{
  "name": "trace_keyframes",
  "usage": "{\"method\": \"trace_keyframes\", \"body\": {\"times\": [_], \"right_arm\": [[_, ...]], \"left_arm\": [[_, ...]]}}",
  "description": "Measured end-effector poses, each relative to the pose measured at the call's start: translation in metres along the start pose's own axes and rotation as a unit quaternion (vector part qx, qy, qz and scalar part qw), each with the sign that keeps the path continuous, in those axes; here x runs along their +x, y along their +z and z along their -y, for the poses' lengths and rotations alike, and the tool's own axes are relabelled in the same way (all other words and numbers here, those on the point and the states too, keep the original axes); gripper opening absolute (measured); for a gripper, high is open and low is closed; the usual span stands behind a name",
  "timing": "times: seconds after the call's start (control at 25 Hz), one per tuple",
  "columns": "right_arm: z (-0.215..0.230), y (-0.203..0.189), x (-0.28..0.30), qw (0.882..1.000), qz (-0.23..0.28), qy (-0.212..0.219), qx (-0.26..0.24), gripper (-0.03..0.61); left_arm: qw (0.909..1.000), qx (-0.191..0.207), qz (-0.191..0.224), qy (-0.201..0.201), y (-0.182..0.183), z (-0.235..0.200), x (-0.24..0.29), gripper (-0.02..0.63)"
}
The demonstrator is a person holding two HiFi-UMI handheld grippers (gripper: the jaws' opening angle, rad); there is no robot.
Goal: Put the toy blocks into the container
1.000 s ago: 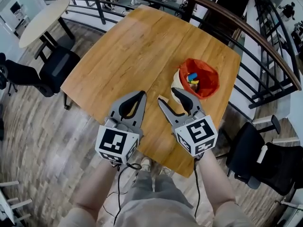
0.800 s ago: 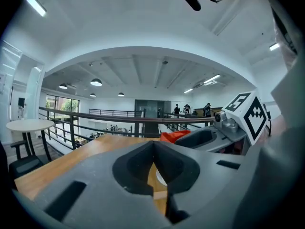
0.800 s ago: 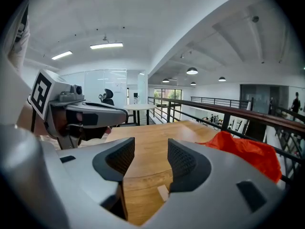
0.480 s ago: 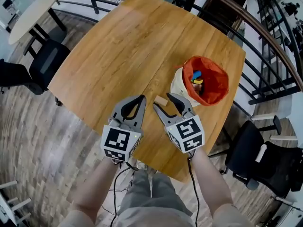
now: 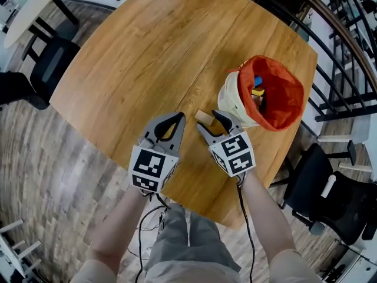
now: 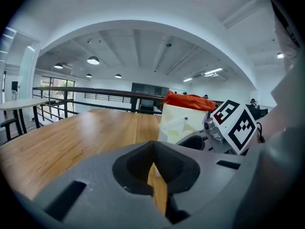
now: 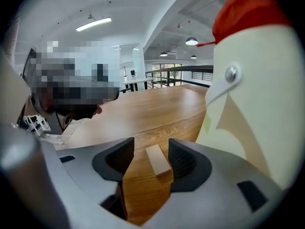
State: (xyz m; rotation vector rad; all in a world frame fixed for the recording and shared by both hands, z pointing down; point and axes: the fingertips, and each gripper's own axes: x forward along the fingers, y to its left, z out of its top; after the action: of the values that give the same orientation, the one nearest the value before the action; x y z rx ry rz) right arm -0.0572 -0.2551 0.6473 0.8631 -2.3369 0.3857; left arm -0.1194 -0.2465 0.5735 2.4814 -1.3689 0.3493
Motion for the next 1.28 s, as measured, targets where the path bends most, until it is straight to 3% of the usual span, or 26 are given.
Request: {"method": "trace_keyframes", "body": {"times": [0.24,0.48,0.76,0.88,1.12,1.28], "right_arm": [[0.005,-0.033,0.036,0.999,-0.04,-0.014,0.004,0.215],[0.012,-0.036,0.044,0.998,-0.046,-0.05,-0.014,0.213],[0.003,-0.041,0.039,0.994,-0.083,-0.049,-0.047,0.198],[0.002,-0.044,0.038,0.994,-0.08,-0.056,-0.05,0.166],[0.008,-0.048,0.038,0.997,-0.047,-0.057,-0.012,0.169],[0.007,-0.049,0.038,0.997,-0.049,-0.051,-0.015,0.162]], "left_arm": [[0.9993,-0.016,-0.032,-0.011,-0.039,-0.01,0.018,0.011],[0.9988,-0.024,-0.041,-0.008,-0.054,-0.015,0.025,0.011],[0.9985,-0.026,-0.048,-0.005,-0.062,-0.014,0.029,0.012],[0.9984,-0.026,-0.051,-0.007,-0.066,-0.011,0.03,0.011],[0.9979,-0.027,-0.058,-0.007,-0.074,-0.008,0.031,0.011],[0.9976,-0.027,-0.064,-0.005,-0.078,-0.008,0.031,0.011]]}}
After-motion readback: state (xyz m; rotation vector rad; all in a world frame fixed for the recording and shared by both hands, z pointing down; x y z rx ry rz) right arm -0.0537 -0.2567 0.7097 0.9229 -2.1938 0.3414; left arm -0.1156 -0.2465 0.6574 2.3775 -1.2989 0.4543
